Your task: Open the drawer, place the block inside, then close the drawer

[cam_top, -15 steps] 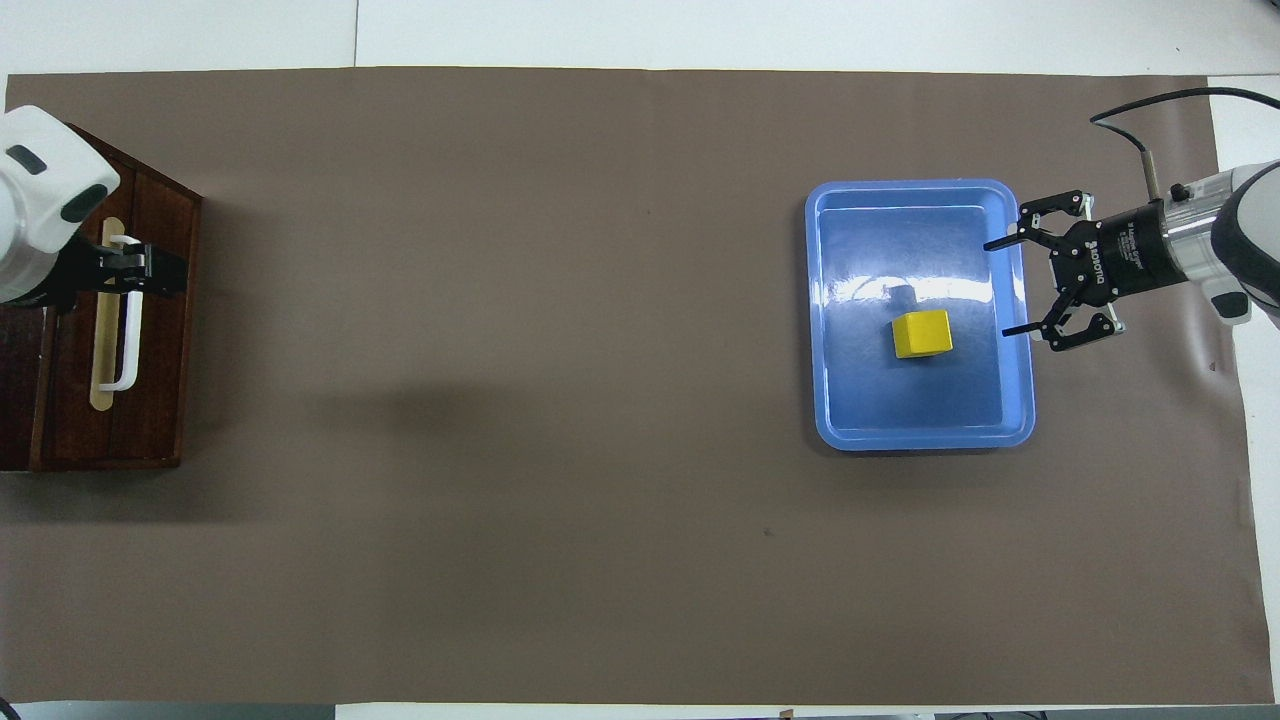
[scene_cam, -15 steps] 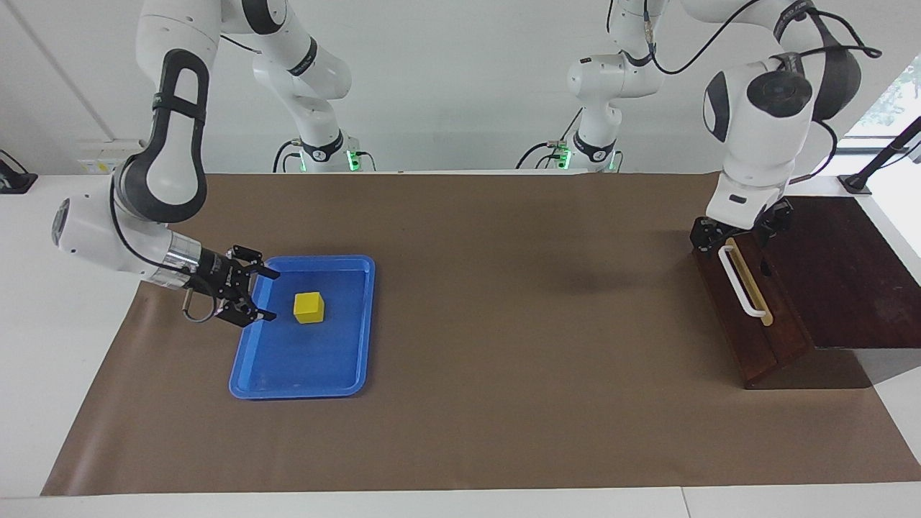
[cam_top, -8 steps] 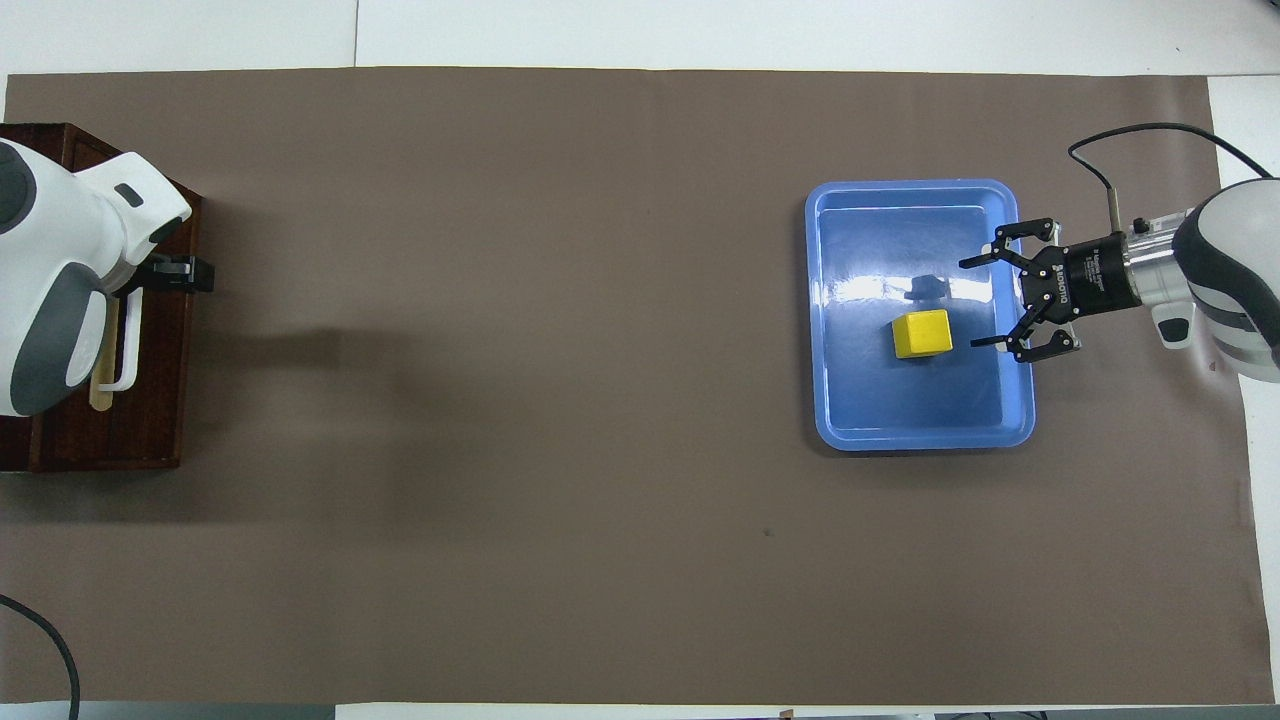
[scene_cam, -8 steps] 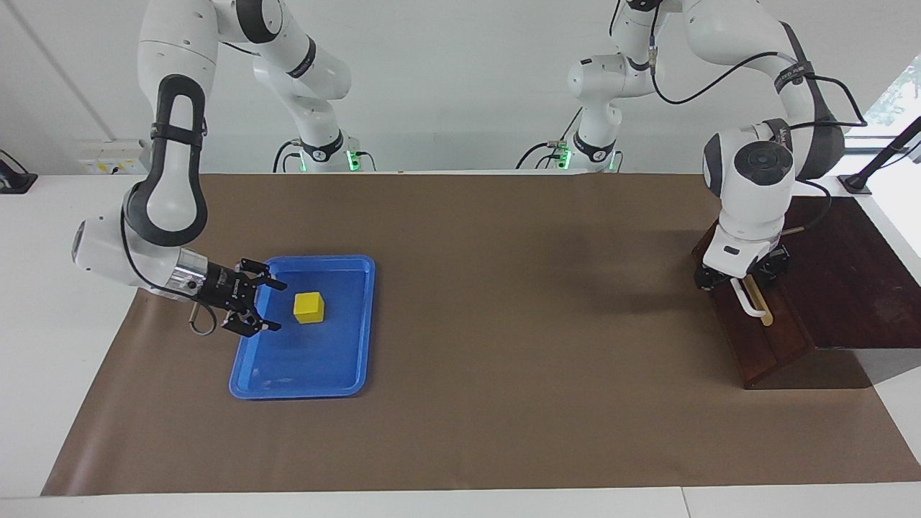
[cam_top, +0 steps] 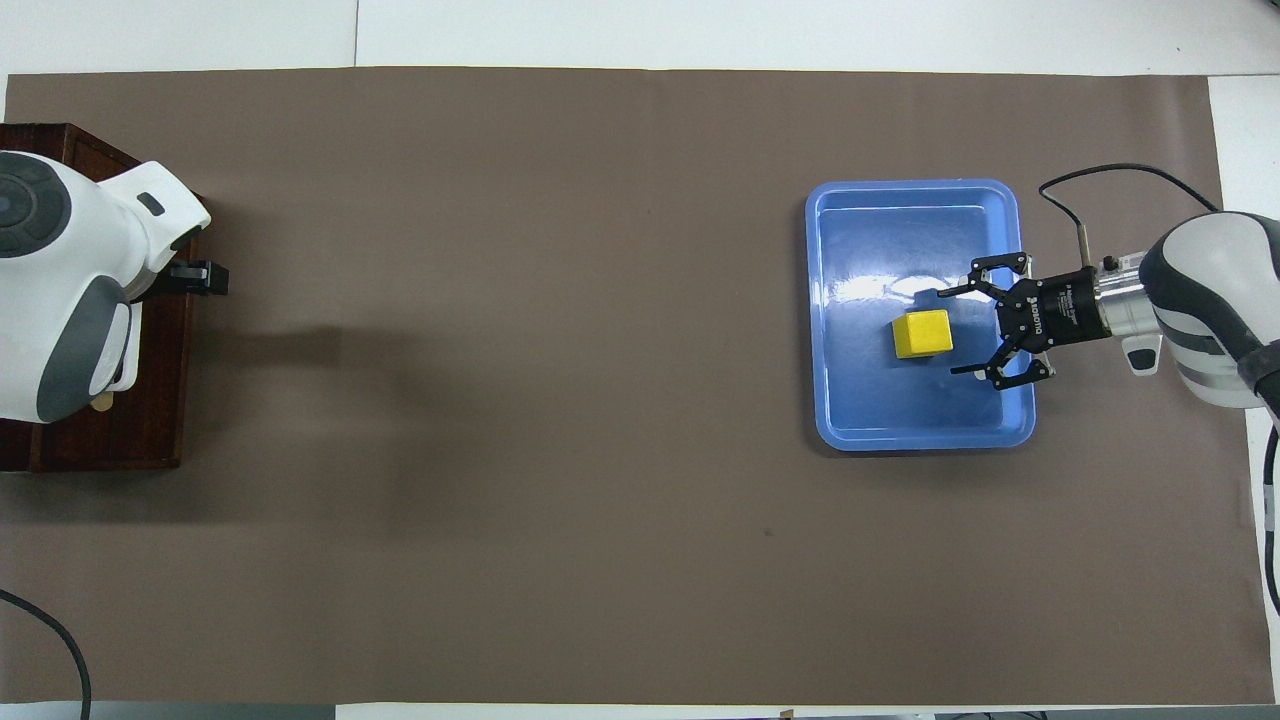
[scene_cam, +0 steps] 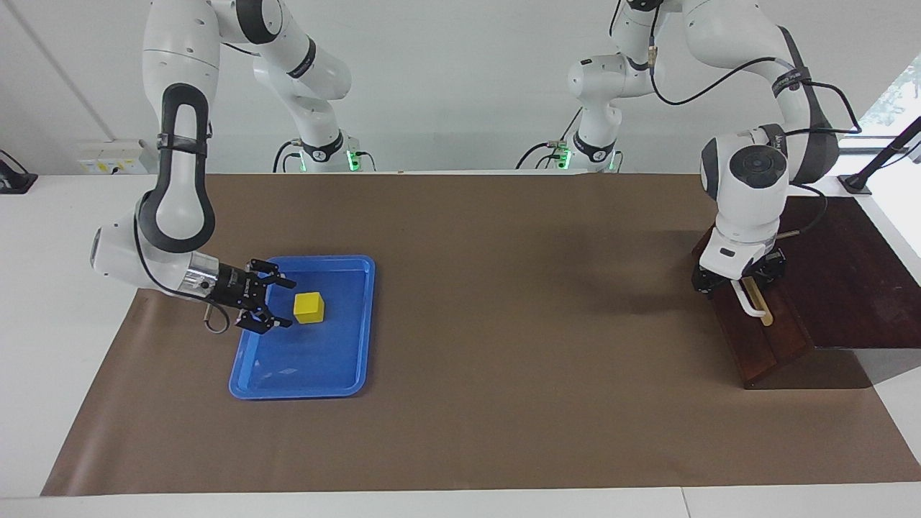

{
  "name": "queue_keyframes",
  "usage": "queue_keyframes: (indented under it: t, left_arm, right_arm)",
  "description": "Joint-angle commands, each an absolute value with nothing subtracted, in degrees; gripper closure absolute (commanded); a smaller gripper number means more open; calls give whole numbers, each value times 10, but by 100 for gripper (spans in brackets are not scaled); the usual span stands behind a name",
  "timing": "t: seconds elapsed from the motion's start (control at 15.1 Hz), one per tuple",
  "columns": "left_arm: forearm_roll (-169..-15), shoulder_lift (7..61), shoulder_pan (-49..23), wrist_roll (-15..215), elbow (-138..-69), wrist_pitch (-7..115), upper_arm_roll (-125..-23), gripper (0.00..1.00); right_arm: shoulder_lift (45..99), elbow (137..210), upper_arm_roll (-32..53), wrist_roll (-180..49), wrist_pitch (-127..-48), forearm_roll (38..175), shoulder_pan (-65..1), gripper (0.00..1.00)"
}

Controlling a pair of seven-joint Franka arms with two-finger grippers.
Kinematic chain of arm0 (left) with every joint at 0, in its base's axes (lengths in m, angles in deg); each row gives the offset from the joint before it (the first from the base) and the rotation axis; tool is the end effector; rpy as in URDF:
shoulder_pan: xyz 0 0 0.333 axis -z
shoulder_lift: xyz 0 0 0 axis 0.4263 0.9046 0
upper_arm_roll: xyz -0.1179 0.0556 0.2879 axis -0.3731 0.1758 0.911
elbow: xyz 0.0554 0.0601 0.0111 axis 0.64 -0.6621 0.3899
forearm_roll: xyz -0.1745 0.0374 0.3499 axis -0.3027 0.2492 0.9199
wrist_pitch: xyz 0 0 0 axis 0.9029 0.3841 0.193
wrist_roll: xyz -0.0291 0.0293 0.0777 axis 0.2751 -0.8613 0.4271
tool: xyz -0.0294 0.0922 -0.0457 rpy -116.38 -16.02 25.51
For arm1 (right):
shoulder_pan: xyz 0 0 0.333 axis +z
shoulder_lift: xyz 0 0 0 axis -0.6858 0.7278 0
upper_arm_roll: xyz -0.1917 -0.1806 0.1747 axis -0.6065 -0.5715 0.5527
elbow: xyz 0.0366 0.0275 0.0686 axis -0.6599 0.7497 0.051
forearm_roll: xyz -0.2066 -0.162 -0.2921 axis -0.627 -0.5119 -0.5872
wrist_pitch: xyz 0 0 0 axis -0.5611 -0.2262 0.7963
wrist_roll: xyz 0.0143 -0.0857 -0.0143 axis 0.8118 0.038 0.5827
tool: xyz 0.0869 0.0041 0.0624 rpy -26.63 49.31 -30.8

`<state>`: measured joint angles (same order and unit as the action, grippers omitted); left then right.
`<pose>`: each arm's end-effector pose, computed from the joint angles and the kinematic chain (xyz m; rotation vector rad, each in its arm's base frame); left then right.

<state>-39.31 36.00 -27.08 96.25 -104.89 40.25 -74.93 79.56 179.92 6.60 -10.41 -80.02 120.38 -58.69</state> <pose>0.6080 -0.0035 0.3902 -2.7632 0.1336 -0.1241 0.5837 -0.0773 0.2699 -1.8608 1.6724 0.7676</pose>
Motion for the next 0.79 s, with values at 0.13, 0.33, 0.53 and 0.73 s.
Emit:
queue_keyframes:
  t: [0.13, 0.33, 0.53, 0.73]
  left_arm:
    - [-377, 364, -270, 977, -1058, 421, -746, 0]
    - [-378, 367, -262, 1011, -1054, 432, -748, 0]
    - [-385, 370, -212, 1060, -1050, 431, -749, 0]
    - [-407, 370, -174, 1104, -1049, 429, -749, 0]
  right_arm:
    - [782, 1826, 71, -123, -835, 1223, -587, 0]
    - [782, 1831, 71, -123, -845, 1224, -584, 0]
    - [780, 1843, 71, -123, -858, 1237, -582, 0]
    - [779, 1844, 71, -123, -858, 1238, -582, 0]
